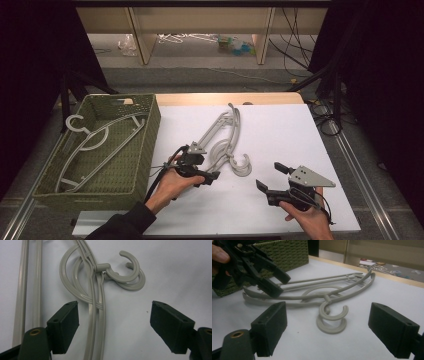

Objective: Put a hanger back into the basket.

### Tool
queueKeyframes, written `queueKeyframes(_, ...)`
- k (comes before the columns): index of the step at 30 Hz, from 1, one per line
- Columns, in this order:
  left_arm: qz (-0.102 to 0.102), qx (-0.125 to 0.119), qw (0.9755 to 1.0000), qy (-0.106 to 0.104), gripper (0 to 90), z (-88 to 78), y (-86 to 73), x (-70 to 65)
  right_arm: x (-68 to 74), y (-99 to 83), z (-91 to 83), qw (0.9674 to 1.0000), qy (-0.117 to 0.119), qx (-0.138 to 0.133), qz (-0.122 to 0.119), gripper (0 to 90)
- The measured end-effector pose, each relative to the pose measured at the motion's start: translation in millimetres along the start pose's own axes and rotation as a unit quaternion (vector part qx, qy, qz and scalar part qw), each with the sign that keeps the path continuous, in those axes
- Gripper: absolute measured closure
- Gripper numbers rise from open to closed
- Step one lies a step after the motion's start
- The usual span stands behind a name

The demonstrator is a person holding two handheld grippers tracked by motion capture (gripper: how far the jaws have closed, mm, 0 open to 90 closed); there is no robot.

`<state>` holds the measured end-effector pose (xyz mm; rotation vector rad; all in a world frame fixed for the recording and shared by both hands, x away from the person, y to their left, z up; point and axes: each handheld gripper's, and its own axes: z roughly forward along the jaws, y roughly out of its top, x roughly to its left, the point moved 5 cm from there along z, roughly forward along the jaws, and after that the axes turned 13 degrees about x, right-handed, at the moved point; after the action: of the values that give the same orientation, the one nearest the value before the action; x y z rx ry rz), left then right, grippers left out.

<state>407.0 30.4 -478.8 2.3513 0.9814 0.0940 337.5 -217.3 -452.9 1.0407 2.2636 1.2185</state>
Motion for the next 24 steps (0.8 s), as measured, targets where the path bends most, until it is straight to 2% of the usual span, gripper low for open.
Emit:
queueKeyframes(1, -0.003, 0.004, 1.0000, 0.005, 23.5, 1.8, 0.3, -0.1, -0.3, 0.3, 0.4, 1.0000, -0.001, -0.003, -0.004, 16.5)
queueKeyframes(2, 0.007, 0.018, 0.9997, 0.011, 23.5, 8.1, 0.7, 2.0, -0.6, 1.0, 0.5, 0.9999, -0.001, -0.006, -0.009, 16.5)
queueKeyframes(7, 0.001, 0.032, 0.9994, 0.013, 24.2, 18.2, 1.5, 6.1, -0.1, 0.7, 1.0, 1.0000, 0.004, 0.001, -0.003, 16.5)
queueKeyframes(9, -0.001, 0.034, 0.9994, 0.011, 24.4, 20.0, 1.8, 6.7, -0.2, 0.0, 0.3, 0.9999, 0.004, 0.010, -0.003, 16.5)
queueKeyframes(10, -0.001, 0.031, 0.9995, 0.009, 24.9, 21.8, 2.5, 6.9, -1.0, 1.5, 2.8, 0.9999, -0.003, -0.005, -0.010, 16.5)
queueKeyframes(12, -0.004, 0.035, 0.9994, 0.005, 25.6, 24.1, 3.5, 6.4, -0.7, 1.4, 2.7, 1.0000, -0.002, -0.004, -0.009, 16.5)
queueKeyframes(15, 0.008, 0.046, 0.9989, 0.008, 27.6, 27.0, 4.2, 5.4, -0.5, 1.5, 2.2, 0.9999, -0.002, -0.002, -0.013, 16.5)
queueKeyframes(16, 0.009, 0.050, 0.9987, 0.009, 27.8, 27.9, 3.7, 5.3, 2.3, 1.7, 2.7, 0.9999, 0.009, -0.002, -0.004, 16.5)
queueKeyframes(17, 0.008, 0.054, 0.9985, 0.008, 27.8, 28.8, 3.2, 5.1, 0.9, 2.3, 1.9, 0.9999, -0.002, -0.005, -0.013, 16.5)
queueKeyframes(18, 0.012, 0.065, 0.9978, 0.004, 27.9, 31.4, 2.3, 5.7, 1.1, 1.9, 1.5, 0.9999, -0.001, -0.001, -0.015, 16.5)
queueKeyframes(22, 0.012, 0.071, 0.9974, 0.009, 29.8, 37.2, 2.2, 9.6, 2.9, 1.7, 1.4, 0.9999, 0.004, 0.005, -0.010, 16.5)
queueKeyframes(24, 0.011, 0.085, 0.9963, -0.001, 35.8, 40.0, 1.8, 13.8, 2.4, 2.7, 1.9, 0.9998, 0.000, 0.001, -0.019, 16.6)
